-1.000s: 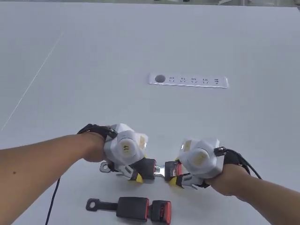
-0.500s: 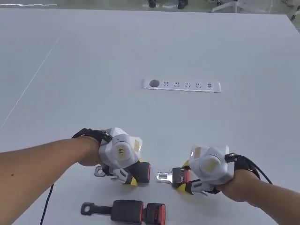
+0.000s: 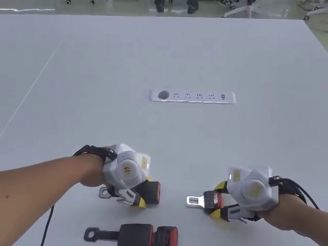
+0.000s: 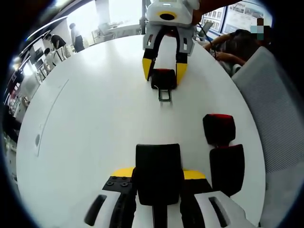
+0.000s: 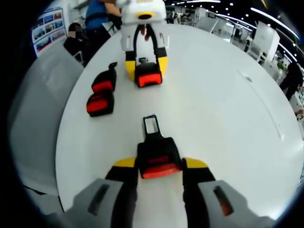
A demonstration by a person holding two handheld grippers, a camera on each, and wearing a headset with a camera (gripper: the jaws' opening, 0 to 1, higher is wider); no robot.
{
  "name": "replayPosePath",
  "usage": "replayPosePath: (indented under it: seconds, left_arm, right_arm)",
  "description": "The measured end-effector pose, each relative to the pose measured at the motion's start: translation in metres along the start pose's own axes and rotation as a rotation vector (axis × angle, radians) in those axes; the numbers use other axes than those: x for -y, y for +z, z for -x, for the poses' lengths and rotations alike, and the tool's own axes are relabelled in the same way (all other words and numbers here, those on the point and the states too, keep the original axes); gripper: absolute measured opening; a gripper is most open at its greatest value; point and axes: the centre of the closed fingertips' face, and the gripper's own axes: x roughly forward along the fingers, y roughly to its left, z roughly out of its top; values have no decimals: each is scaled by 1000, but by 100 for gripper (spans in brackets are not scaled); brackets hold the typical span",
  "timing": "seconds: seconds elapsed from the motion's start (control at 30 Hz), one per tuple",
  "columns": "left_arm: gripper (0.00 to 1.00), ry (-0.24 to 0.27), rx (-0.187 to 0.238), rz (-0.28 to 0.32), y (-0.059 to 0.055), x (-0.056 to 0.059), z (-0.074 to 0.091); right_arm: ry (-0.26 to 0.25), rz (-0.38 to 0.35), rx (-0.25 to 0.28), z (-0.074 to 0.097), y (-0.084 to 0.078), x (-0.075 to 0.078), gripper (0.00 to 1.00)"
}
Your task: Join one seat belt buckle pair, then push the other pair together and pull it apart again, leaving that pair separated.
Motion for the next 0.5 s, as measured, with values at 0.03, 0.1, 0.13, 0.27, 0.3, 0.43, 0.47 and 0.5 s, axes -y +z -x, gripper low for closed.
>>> replayPosePath:
  seconds: [0.03,0.1,0.13,0.27,0.3,0.43,0.47,0.5]
  left_arm:
    - [36,0,0,-1,0,0,0]
    - [36,0,0,-1,0,0,0]
    - [36,0,0,-3,0,0,0]
    - [36,0,-1,-5,0,0,0]
    - [36,-1,0,-4,-1,0,0]
    - [36,-2,0,-4,-1,0,0]
    - [36,-2,0,-4,-1,0,0]
    - [36,-2,1,-5,-1,0,0]
  right_arm:
    - [-1,-2,0,1,-2,0,37]
    - [-7,-18,3,5,-8,1,37]
    - [-7,-17,4,7,-11,1,37]
    - [-7,-25,-3,12,-20,3,37]
    - [-7,-27,-4,13,-21,3,37]
    - [-3,-22,-17,17,-29,3,38]
    - [-3,-23,-17,18,-30,3,38]
    - [-2,-26,-16,20,-32,4,38]
